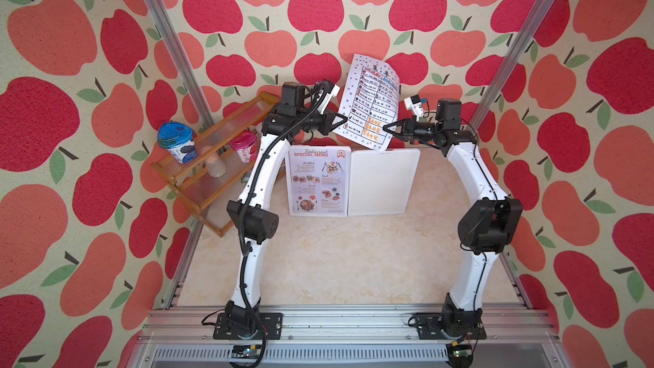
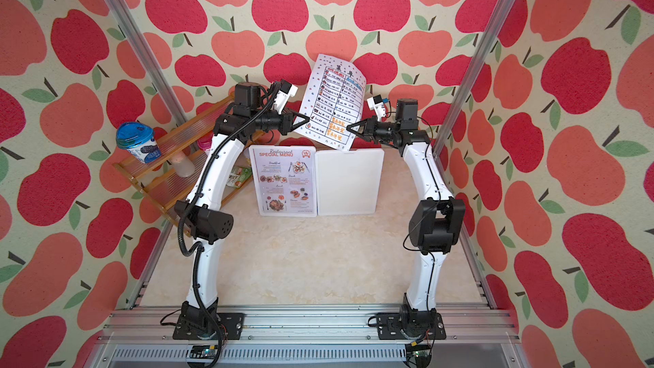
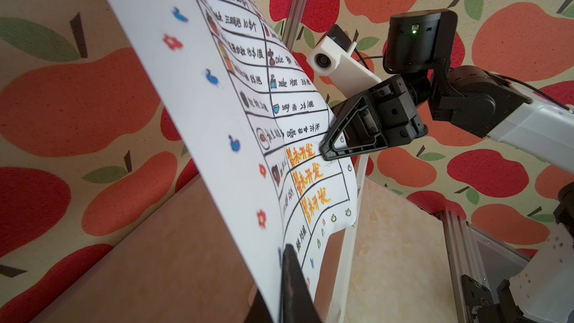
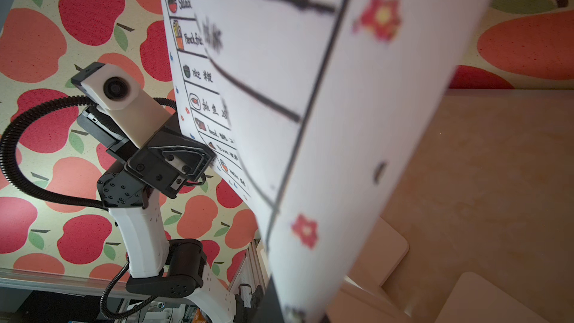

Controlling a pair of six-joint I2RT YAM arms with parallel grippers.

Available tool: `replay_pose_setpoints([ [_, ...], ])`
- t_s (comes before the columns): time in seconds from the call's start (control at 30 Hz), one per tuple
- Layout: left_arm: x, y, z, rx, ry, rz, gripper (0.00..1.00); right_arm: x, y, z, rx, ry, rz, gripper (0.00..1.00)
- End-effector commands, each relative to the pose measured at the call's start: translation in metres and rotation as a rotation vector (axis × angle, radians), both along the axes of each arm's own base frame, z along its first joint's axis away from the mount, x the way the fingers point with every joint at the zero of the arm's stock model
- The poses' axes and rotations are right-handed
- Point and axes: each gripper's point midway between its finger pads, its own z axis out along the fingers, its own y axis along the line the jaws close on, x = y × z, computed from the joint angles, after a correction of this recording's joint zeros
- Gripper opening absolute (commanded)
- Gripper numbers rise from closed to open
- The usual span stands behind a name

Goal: Insert the menus into the narrow rack
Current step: Insert the menu into the narrow rack.

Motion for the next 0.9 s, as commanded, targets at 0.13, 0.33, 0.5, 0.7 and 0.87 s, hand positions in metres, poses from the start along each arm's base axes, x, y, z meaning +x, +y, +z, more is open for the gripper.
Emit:
replay_pose_setpoints([
  [0.13,-0.009,0.001,0.019,-0.011,-0.040,0.003,0.08,-0.010,-0.009,0.006,-0.004,-0.019,-0.002,0.00],
  [0.33,-0.010,-0.001,0.025,-0.028,-0.053,-0.002,0.09,-0.011,-0.009,0.006,0.002,-0.018,0.000,0.00],
  [0.5,-0.010,-0.002,0.029,-0.037,-0.059,-0.002,0.07,-0.013,-0.012,0.008,0.002,-0.021,-0.006,0.00],
  [0.7,-0.009,-0.005,0.031,-0.046,-0.069,-0.003,0.05,-0.013,-0.017,0.008,0.008,-0.017,-0.015,0.00],
  [0.87,-0.008,-0.004,0.036,-0.053,-0.081,0.007,0.00,-0.013,-0.018,0.012,0.011,-0.021,-0.019,0.00],
])
